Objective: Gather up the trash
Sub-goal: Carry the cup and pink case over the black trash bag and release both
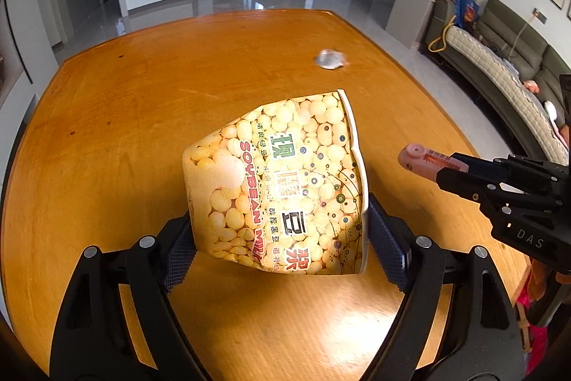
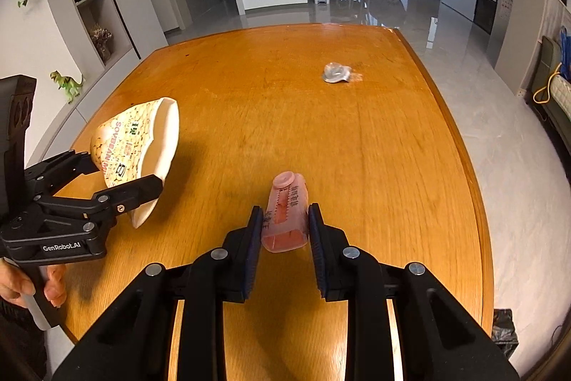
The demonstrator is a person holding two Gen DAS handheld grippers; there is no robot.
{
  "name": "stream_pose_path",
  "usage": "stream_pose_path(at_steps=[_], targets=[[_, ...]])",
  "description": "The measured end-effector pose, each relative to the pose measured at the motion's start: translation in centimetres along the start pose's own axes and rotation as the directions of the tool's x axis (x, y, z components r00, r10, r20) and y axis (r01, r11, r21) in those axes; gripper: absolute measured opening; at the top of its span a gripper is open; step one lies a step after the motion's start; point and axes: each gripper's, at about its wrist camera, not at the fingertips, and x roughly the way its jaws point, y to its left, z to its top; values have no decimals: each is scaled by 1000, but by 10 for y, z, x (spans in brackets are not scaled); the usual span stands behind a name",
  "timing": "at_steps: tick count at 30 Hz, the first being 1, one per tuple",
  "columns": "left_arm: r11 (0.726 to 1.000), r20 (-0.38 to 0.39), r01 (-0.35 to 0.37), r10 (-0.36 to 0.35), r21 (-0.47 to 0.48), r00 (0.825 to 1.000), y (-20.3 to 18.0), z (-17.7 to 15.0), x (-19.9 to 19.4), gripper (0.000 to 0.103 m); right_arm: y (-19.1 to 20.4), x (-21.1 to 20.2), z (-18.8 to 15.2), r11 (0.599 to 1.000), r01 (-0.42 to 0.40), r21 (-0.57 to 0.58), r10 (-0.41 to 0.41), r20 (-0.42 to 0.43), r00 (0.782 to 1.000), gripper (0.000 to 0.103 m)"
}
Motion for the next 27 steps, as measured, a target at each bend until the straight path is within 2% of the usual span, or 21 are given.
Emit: stream_pose_path(at_steps=[8,14,21,27], targets=[[994,-9,83,-82,75,997,-55,-13,-3,82,-23,-35,-45,998,3,59,-5,35,999,27],[978,-27,148,-146,145,989,-101,-24,-3,82,-49,-64,-78,991,20,130,-28,66,997,27],[948,-57,222,-214,227,975,-158,-35,-2,82,-89,-107,-119,968,63,242,-91,108,990,27],[905,-91,292,-277,309,957,-212,-47,-2,82,-121,-140,-160,936,120,332,-168,118,979,27]])
